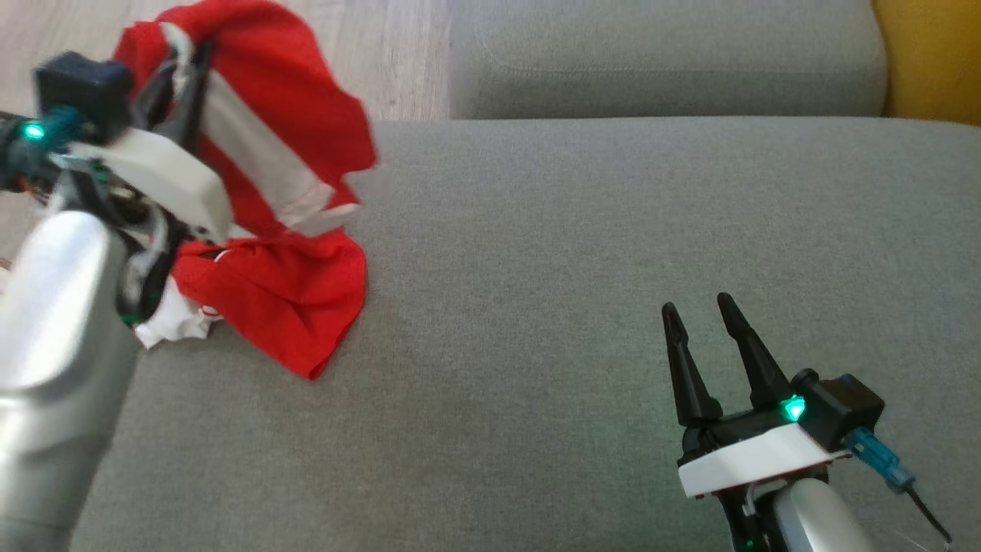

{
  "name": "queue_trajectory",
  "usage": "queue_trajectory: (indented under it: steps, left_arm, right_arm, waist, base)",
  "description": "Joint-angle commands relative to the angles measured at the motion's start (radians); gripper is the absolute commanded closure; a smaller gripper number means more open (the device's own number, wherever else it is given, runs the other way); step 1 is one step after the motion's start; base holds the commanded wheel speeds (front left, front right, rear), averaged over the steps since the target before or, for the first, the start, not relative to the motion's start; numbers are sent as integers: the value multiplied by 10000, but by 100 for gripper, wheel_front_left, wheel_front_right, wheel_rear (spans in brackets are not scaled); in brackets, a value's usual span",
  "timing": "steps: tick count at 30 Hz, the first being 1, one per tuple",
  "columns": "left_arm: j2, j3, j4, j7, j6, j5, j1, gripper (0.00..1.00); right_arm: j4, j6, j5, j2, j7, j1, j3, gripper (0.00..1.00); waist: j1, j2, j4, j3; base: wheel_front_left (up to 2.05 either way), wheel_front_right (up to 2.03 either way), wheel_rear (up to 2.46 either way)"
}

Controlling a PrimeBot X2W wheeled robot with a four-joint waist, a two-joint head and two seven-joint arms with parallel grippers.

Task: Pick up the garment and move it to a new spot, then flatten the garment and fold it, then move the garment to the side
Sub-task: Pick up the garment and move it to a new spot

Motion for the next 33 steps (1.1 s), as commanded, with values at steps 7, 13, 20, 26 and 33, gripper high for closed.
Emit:
queue_trajectory:
  steps: [7, 13, 20, 26, 33]
  left_arm:
    - [-400, -427, -1693, 373, 279, 221, 153, 100]
    - [-1243, -1220, -1931, 508, 365, 437, 228, 100]
    - [-2243, -1846, -1416, 249, 398, 588, 35, 100]
    - [-2925, -1793, -257, -963, 732, 869, -559, 0]
    - [-2869, -1501, 933, -2373, 761, 814, -529, 0]
  right_arm:
    - [-408, -7, 67, -41, -107, -347, 127, 0]
    - [-646, -7, 62, -41, -107, -602, -132, 0]
    - [-983, -7, 219, -41, -107, -830, -149, 0]
    - [-1060, -7, 242, -41, -107, -949, -35, 0]
    - [-1119, -7, 173, -41, -107, -829, -308, 0]
  waist:
    - [3, 0, -543, 13]
    - [3, 0, -1498, 467]
    - [3, 0, -2638, 966]
    - [3, 0, -3376, 1198]
    - [3, 0, -3046, 1090]
  base:
    - [0, 0, 0]
    - [0, 0, 0]
    - [0, 0, 0]
    - [0, 0, 0]
    - [0, 0, 0]
